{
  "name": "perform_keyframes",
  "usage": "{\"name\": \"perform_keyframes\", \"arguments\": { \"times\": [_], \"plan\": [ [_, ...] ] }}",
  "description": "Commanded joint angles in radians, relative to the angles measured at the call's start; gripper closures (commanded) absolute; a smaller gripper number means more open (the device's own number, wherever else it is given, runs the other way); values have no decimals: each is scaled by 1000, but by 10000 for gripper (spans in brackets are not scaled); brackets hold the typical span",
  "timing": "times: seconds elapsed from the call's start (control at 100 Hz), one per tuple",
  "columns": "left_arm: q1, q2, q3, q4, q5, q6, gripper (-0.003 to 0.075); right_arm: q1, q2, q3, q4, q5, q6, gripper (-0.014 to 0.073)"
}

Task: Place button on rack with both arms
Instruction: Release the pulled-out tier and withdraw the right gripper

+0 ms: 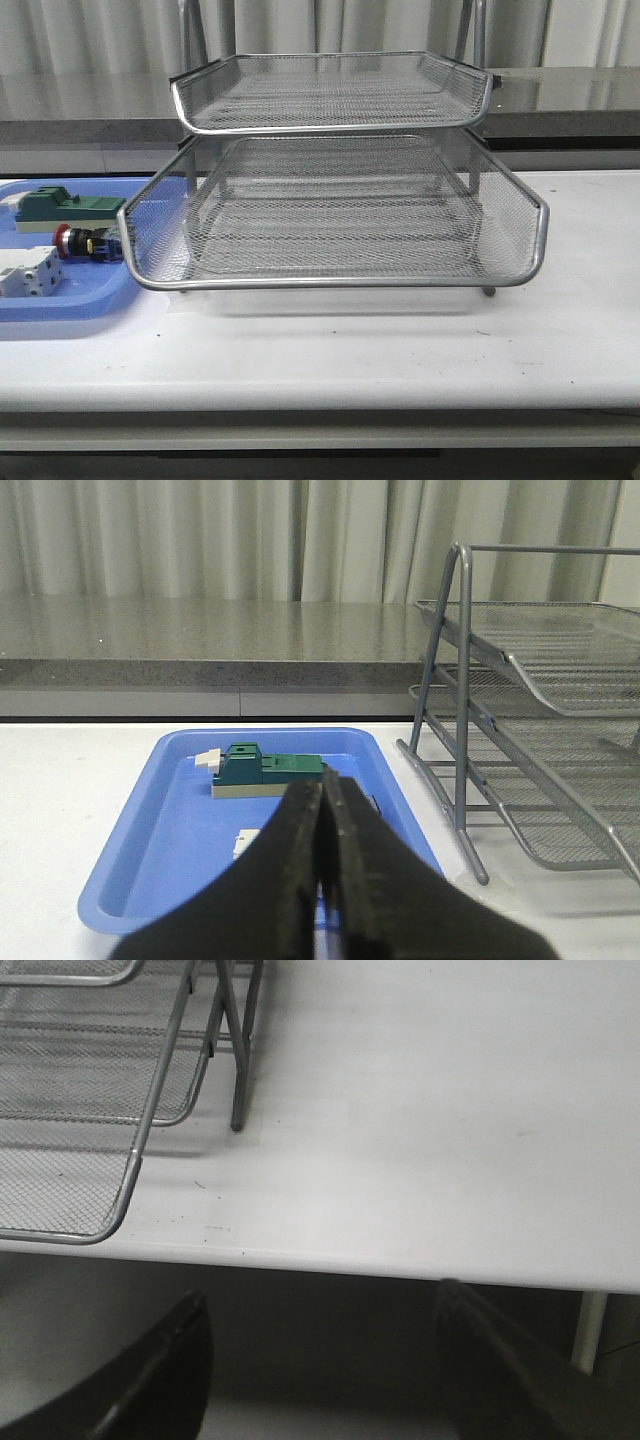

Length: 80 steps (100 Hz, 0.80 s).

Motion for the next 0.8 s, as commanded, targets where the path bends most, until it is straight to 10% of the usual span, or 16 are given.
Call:
{"name": "perform_keyframes", "arguments": {
  "times": [0.0, 0.17, 0.49, 0.79],
  "plan": [
    [-8, -31, 47, 1, -82, -7, 740, -1, -55, -33, -15, -27, 5, 110],
    [-8, -31, 47, 1, -82, -7, 740, -1, -135, -33, -15, 11, 5, 162],
    [-8, -31, 47, 1, -82, -7, 740, -1, -163, -33, -15, 24, 5, 664],
    [-8, -31, 47, 1, -82, -7, 740, -1, -163, -33, -13, 24, 5, 664]
  ]
}}
